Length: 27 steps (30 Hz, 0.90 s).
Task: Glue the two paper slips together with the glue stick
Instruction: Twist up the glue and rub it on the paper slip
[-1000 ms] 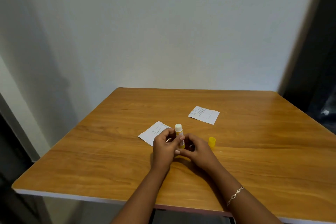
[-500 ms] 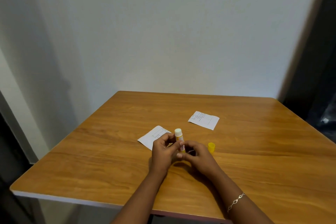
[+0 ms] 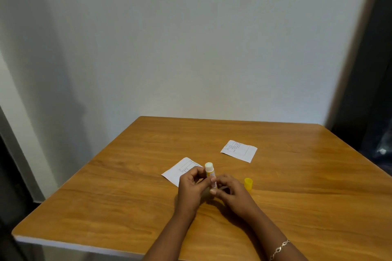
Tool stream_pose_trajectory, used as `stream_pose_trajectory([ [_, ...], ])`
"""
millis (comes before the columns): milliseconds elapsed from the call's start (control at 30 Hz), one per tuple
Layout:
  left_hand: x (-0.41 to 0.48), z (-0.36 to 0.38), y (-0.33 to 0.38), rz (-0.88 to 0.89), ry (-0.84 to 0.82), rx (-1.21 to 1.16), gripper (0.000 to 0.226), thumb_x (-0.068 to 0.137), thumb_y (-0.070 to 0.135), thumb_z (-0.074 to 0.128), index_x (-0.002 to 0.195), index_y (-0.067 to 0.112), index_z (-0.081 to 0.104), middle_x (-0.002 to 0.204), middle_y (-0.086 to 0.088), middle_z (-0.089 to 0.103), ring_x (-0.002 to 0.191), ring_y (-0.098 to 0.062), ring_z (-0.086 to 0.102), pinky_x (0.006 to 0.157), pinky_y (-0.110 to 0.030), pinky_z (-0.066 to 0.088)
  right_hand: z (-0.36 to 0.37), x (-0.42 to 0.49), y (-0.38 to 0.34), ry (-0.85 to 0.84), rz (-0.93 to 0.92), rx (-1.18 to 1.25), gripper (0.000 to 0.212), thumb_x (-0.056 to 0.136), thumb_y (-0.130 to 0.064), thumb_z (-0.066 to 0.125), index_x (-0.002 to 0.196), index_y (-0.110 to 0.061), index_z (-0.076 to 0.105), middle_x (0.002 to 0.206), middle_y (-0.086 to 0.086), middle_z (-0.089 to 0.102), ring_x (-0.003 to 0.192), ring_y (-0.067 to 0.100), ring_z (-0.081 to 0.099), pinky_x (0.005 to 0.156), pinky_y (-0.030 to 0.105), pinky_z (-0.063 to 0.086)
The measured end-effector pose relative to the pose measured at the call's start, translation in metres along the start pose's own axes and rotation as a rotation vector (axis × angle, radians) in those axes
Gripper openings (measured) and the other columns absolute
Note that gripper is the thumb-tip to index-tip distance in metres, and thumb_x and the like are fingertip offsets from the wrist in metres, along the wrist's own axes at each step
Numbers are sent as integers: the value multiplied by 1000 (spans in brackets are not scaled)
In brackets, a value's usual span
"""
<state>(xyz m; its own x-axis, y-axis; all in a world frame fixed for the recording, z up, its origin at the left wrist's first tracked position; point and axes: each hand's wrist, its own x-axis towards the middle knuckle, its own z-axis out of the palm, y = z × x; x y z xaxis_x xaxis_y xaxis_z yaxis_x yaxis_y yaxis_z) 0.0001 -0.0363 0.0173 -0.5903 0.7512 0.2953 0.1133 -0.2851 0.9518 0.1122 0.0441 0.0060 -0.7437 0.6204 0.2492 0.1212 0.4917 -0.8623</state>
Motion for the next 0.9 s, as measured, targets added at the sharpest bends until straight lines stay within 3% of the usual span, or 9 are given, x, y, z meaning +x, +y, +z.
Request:
stream_pose_trajectory([
  [100, 0, 0, 0, -5, 23, 17, 13, 69, -5, 72, 75, -6, 61, 69, -8, 60, 68, -14, 56, 64, -26, 49, 6, 1, -1, 61, 25, -74, 33, 67, -27, 78, 91, -16, 57, 91, 10, 62, 79, 17, 55, 68, 23, 44],
  [200, -2, 1, 2, -37, -10, 8, 17, 70, -4, 72, 68, 10, 63, 67, -3, 62, 67, -13, 58, 59, -26, 51, 8, 3, 2, 118, 46, -82, 25, 69, -19, 75, 82, -11, 55, 82, 8, 61, 71, 14, 51, 63, 26, 41],
  [300, -2, 1, 0, -56, -38, -7, 15, 74, -2, 69, 74, 13, 69, 74, -7, 67, 75, -20, 62, 68, -36, 52, 4, 3, 3, 66, 45, -27, 13, 76, -14, 69, 80, -18, 57, 83, 4, 63, 77, 17, 57, 69, 32, 47],
  [433, -1, 0, -1, -49, -31, 4, 12, 77, 1, 68, 84, 11, 68, 82, -8, 69, 80, -18, 64, 72, -30, 52, -1, 1, -6, -49, 10, 61, 18, 83, -7, 60, 89, -23, 63, 91, 3, 67, 84, 12, 62, 71, 15, 49],
  [567, 0, -1, -1, -22, 4, 40, 10, 75, 0, 69, 82, 6, 66, 82, -13, 66, 79, -19, 61, 74, -34, 51, 5, 1, -6, 24, 32, -56, 32, 69, -24, 76, 95, -20, 58, 91, 2, 62, 80, 15, 57, 70, 25, 46],
  [667, -1, 1, 1, -49, -9, 21, 14, 75, -2, 69, 75, 12, 65, 75, -6, 65, 77, -20, 60, 73, -39, 51, 8, 4, -2, 88, 71, -119, 31, 70, -23, 76, 88, -11, 54, 85, 4, 58, 73, 14, 49, 64, 25, 39],
  [767, -2, 1, 0, -64, -37, 8, 16, 77, 1, 68, 78, 16, 67, 80, -7, 68, 82, -23, 63, 78, -44, 51, 7, 4, 0, 58, 46, -106, 17, 77, -19, 69, 86, -17, 55, 87, 4, 61, 78, 16, 53, 68, 28, 42],
  [900, -2, 2, 1, -56, -47, 6, 12, 77, 2, 68, 81, 14, 68, 82, -8, 68, 83, -21, 63, 75, -36, 52, 0, 2, 2, -35, 16, -1, 11, 83, -12, 60, 93, -16, 64, 97, 10, 66, 90, 22, 60, 80, 31, 48],
])
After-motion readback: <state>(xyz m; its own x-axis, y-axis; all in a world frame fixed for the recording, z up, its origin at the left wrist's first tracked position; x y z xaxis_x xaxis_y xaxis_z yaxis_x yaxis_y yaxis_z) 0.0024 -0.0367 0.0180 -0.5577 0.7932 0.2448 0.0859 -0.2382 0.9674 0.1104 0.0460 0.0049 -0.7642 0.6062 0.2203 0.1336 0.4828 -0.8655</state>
